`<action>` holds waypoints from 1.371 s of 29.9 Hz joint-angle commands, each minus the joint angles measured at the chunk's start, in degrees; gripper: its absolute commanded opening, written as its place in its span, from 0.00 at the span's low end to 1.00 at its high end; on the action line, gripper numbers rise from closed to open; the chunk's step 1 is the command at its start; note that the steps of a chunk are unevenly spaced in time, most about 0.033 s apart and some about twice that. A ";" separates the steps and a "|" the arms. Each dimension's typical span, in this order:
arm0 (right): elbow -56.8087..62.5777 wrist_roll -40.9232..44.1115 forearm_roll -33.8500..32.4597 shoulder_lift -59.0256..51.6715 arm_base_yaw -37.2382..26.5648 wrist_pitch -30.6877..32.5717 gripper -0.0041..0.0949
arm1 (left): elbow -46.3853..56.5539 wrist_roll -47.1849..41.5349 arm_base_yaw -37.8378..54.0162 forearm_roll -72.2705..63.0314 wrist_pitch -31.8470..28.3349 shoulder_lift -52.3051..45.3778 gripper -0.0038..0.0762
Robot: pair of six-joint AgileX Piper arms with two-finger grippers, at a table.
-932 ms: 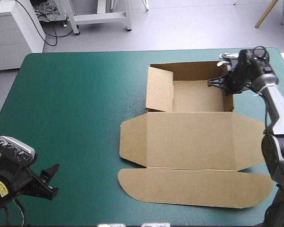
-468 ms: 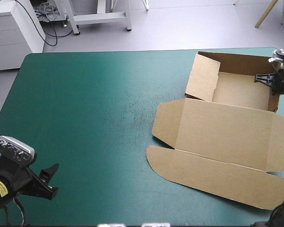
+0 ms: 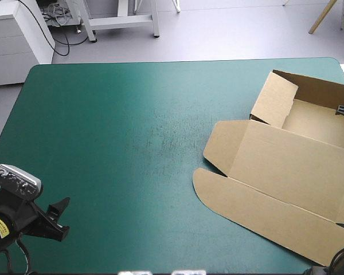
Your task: Fold the box
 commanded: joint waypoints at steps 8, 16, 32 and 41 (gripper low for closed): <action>1.16 -5.42 6.25 -1.97 -3.40 -4.81 0.11 | -1.19 -0.24 -0.44 0.49 -3.83 0.36 0.61; 1.05 -5.30 8.91 -2.12 -3.40 -6.85 0.81 | -1.19 -0.24 -0.44 0.49 -4.03 0.36 0.61; -4.15 -5.14 16.38 -16.64 -0.12 -6.39 0.73 | -1.19 -0.24 -0.44 1.30 -8.27 0.46 0.61; -3.95 -5.14 9.12 -27.37 22.58 -5.04 0.67 | -1.10 -6.79 -0.44 12.69 -10.57 0.46 0.61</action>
